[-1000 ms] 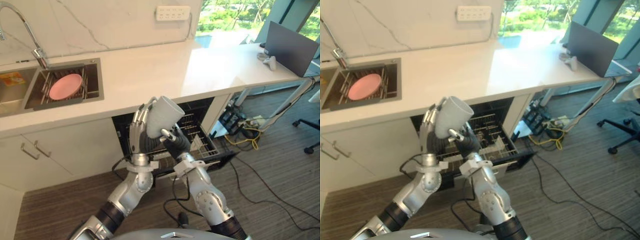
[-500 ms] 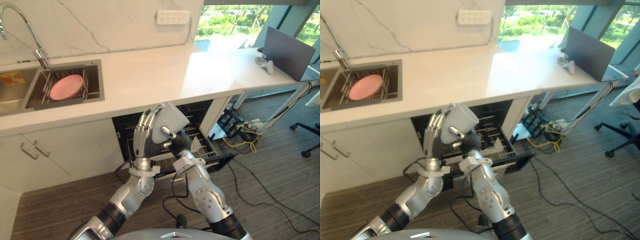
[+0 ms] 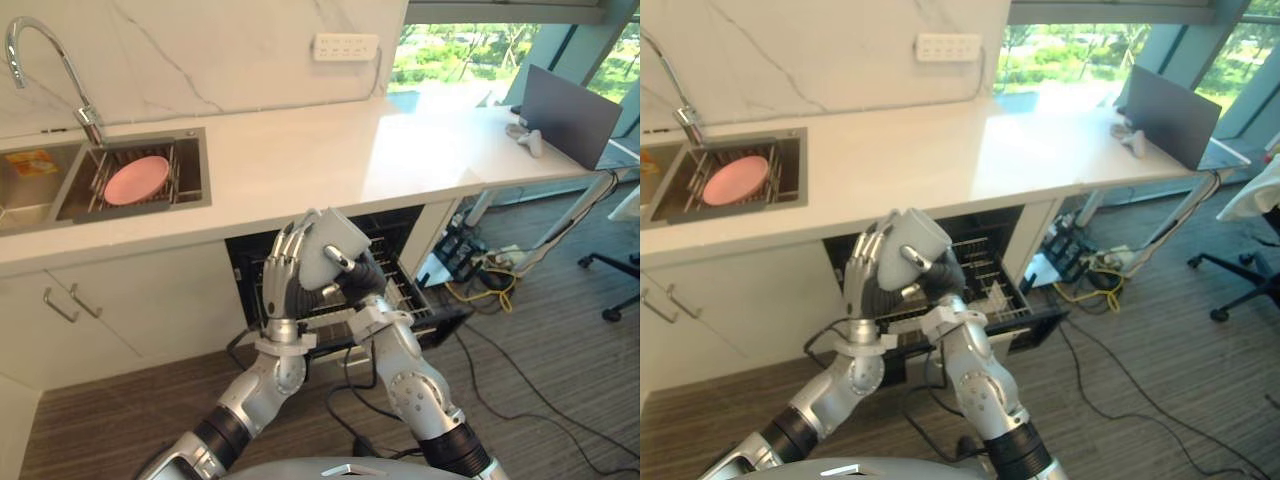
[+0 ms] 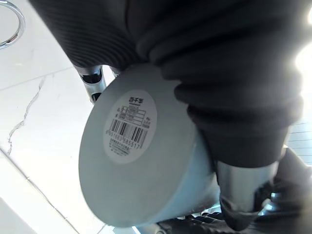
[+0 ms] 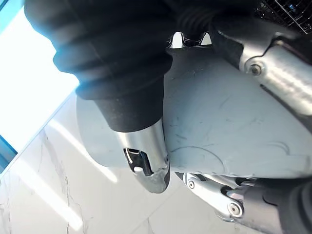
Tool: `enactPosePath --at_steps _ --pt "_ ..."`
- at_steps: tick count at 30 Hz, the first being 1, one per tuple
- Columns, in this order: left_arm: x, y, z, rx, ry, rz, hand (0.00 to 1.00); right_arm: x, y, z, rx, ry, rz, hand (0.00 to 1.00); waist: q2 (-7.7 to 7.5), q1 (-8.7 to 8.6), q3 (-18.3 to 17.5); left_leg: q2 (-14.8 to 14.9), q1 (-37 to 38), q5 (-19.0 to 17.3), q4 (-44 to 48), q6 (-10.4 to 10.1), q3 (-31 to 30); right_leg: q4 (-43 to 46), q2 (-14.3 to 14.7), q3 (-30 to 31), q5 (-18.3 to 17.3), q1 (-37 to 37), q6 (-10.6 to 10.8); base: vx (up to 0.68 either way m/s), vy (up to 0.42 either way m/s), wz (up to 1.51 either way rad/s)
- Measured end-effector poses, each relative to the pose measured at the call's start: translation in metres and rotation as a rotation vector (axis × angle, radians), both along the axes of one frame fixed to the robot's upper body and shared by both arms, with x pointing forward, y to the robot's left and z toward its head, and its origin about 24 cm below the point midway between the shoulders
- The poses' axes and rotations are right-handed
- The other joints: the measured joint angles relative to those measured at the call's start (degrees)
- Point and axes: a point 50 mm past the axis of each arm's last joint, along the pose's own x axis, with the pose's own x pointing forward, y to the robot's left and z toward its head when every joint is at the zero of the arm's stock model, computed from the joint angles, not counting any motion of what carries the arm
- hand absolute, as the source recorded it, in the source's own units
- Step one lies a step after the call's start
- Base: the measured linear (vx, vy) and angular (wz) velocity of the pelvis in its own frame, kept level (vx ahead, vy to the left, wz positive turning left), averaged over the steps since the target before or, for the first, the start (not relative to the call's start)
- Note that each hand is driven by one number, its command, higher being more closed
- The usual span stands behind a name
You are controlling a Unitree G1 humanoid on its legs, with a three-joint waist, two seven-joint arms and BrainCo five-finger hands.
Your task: Walk over to the sink, pick up the cup, carry it to the dishwasher, place the cup inside the dishwasher, then close the dishwasher door
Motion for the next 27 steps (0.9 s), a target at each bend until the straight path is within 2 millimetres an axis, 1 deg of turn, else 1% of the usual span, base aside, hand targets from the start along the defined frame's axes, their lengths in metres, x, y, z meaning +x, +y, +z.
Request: enactPosePath --at_steps 3,8,10,12,19,20,21,23,27 --pt "-0.001 0.001 0.001 -0.008 -0.016 -0.002 1.00 0.001 0.001 0.001 0.033 0.002 0.013 1.00 -0.01 0.07 0.0 0.0 -0.1 0.2 -0.1 0.0 0.0 -0.4 0.0 -0.1 0.3 0.1 0.0 0.00 0.000 0.00" --pt "-0.002 0.000 0.006 -0.014 -0.067 -0.016 1.00 0.001 0.000 0.001 0.207 0.057 0.038 1.00 0.05 0.42 -0.1 0.0 -0.2 1.0 -1.0 0.1 -1.1 -0.8 0.1 -1.2 0.5 0.6 0.0 -0.01 -0.013 0.10" --pt "-0.003 0.002 0.009 -0.020 -0.100 -0.017 1.00 0.000 0.003 0.004 0.311 0.063 0.063 1.00 0.05 1.05 -0.2 0.0 -0.2 1.2 -1.1 0.1 -1.7 -0.8 0.1 -1.6 0.5 0.9 0.0 -0.02 -0.015 0.11" --pt "-0.004 0.007 0.011 -0.017 -0.126 -0.020 1.00 0.000 0.008 0.006 0.374 0.066 0.083 1.00 -0.04 1.50 -0.7 0.0 -0.2 1.4 -1.4 0.1 -1.9 -0.8 0.1 -1.8 0.5 0.9 0.0 -0.04 -0.017 0.04" --pt "-0.009 0.017 0.009 0.021 -0.151 -0.017 1.00 -0.004 0.014 0.004 0.422 0.075 0.115 1.00 -0.20 1.82 -1.4 -0.1 -0.3 1.8 -2.1 -0.1 -3.3 -0.9 0.1 -2.7 0.1 0.9 -0.6 -0.02 -0.008 0.05" --pt "-0.010 0.018 0.008 0.023 -0.155 -0.016 0.00 -0.005 0.014 0.004 0.416 0.069 0.122 1.00 -0.19 1.91 -1.4 -0.1 -0.4 1.8 -2.1 -0.1 -3.4 -0.9 0.1 -2.7 0.1 0.8 -0.6 0.00 0.000 0.00" --pt "-0.011 0.018 0.008 0.023 -0.152 -0.018 0.00 -0.005 0.014 0.004 0.415 0.064 0.122 1.00 -0.17 1.92 -1.4 -0.1 -0.4 1.8 -2.1 -0.1 -3.5 -0.9 0.1 -2.7 0.1 0.9 -0.6 0.00 0.000 0.00" --pt "-0.019 0.023 -0.002 0.031 -0.119 -0.017 0.00 0.000 0.012 0.011 0.457 0.023 0.107 1.00 -0.08 1.60 -1.5 -0.1 -0.5 1.8 -2.1 -0.1 -3.6 -0.9 0.1 -2.7 0.1 0.8 -0.6 0.00 0.000 0.00" --pt "-0.020 0.023 -0.002 0.020 -0.118 -0.022 0.00 0.001 0.011 0.014 0.461 0.005 0.097 1.00 -0.04 2.28 -1.5 -0.1 -0.7 1.9 -2.1 0.0 -4.1 -0.9 0.1 -3.0 0.2 0.8 -0.5 0.00 -0.003 0.03"
